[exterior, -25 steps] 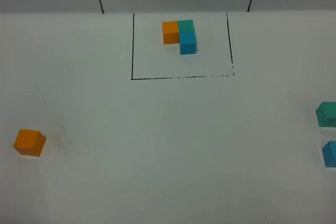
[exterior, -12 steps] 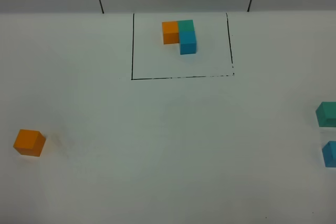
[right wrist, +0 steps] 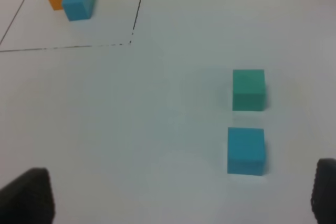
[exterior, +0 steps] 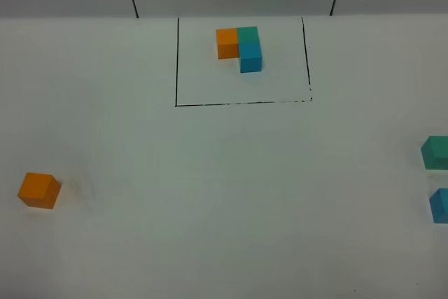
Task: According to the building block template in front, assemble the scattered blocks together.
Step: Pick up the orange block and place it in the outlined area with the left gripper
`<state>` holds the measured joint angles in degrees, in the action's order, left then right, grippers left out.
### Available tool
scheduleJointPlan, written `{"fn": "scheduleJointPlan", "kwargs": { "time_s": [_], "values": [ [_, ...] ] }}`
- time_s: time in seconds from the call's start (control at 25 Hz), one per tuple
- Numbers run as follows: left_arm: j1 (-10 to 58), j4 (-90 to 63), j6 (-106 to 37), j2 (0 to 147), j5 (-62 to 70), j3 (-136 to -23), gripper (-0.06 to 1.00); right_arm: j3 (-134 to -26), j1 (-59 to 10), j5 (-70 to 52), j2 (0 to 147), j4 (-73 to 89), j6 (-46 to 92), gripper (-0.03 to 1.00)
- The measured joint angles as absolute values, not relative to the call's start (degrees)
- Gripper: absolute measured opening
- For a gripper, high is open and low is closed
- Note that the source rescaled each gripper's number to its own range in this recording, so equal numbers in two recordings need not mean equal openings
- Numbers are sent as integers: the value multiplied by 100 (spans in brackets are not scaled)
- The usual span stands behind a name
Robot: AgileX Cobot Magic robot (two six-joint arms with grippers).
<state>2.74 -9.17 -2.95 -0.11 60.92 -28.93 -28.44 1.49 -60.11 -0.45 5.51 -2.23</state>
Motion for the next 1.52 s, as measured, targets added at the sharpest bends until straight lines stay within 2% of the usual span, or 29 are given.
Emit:
{"fn": "scheduleJointPlan", "kwargs": {
  "time_s": [0.12, 0.28, 0.4, 0.68, 0.88, 1.52],
  "values": [
    [274, -736, -108, 266, 5916, -2977, 72, -2844, 149, -6011, -45, 551, -223, 100],
    [274, -279, 0, 1323, 5456, -3313, 86, -2844, 149, -6011, -45, 551, -235, 100],
    [274, 0, 0, 2561, 5368, -3692, 90, -2844, 149, -6011, -45, 551, -240, 100],
    [274, -174, 240, 5740, 5340, -4554, 90, -2844, 149, -6011, -45, 551, -240, 100],
    [274, -206, 266, 7287, 5431, -4897, 90, -2844, 149, -6011, -45, 551, -247, 100],
    [274, 405, 182, 8932, 4825, -5013, 90, -2844, 149, -6011, -45, 551, -247, 100]
  ]
}}
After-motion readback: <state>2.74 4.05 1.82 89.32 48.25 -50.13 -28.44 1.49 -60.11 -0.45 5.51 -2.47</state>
